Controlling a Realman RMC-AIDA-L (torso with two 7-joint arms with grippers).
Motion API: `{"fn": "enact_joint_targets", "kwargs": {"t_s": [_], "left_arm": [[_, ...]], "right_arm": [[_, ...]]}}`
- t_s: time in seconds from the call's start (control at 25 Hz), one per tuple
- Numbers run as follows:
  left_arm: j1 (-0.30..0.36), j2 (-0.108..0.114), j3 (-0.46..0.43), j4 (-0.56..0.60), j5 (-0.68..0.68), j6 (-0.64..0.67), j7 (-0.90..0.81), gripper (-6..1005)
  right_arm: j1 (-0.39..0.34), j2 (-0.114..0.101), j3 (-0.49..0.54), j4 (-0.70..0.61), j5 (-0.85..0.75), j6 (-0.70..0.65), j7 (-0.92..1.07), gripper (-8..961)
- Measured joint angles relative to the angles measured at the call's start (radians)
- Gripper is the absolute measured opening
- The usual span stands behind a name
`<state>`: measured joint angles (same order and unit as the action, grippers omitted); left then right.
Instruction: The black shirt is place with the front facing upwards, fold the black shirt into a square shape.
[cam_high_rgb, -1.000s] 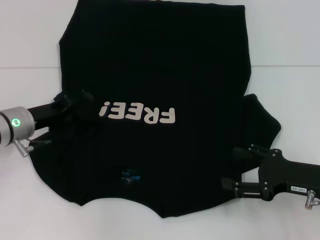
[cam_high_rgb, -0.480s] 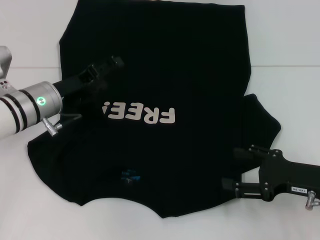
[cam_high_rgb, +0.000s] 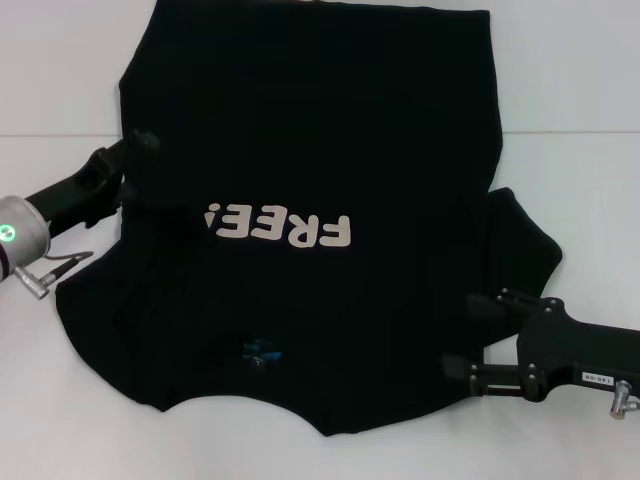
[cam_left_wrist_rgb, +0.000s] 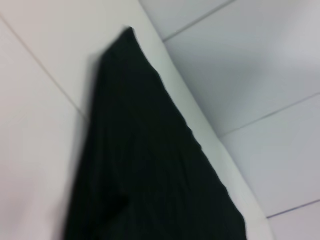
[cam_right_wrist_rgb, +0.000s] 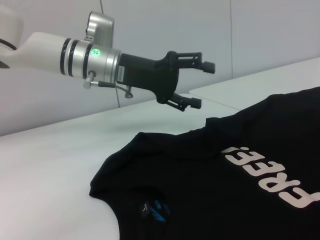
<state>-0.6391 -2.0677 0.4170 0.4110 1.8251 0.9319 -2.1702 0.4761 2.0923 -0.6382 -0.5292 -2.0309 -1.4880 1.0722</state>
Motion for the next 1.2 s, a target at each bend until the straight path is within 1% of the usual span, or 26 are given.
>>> {"fn": "enact_joint_targets", "kwargs": {"t_s": [0.12,0.24,0.56,0.72,0.96,1.2], "left_arm": [[0.004,-0.001,0.011,-0.018,0.009,-0.04,0.007,961],[-0.006,-0.003,0.041,-0.04,0.011,-0.067,0.009,960],[-0.02,-0.012,0.089,-0.052,0.011,-0.085,0.008,960],[-0.026,-0.014,0.116,-0.056,0.011,-0.119,0.003,960],[-0.043,-0.015,0.122,-0.076,0.011,-0.165,0.006,959],[-0.067,-0.023,0.123,-0.077,0.01,-0.213,0.008,959]], "right_arm": [[0.001,0.0,0.0,0.0,0.0,0.0,0.0,924],[0.001,0.0,0.0,0.0,-0.001,0.0,0.0,924],[-0.002,0.0,0.0,0.0,-0.002,0.0,0.001,925],[-0.002,0.0,0.0,0.0,-0.003,0.0,0.001,925],[-0.004,0.0,0.0,0.0,-0.003,0.0,0.001,925],[-0.004,0.0,0.0,0.009,-0.003,0.0,0.002,924]]}}
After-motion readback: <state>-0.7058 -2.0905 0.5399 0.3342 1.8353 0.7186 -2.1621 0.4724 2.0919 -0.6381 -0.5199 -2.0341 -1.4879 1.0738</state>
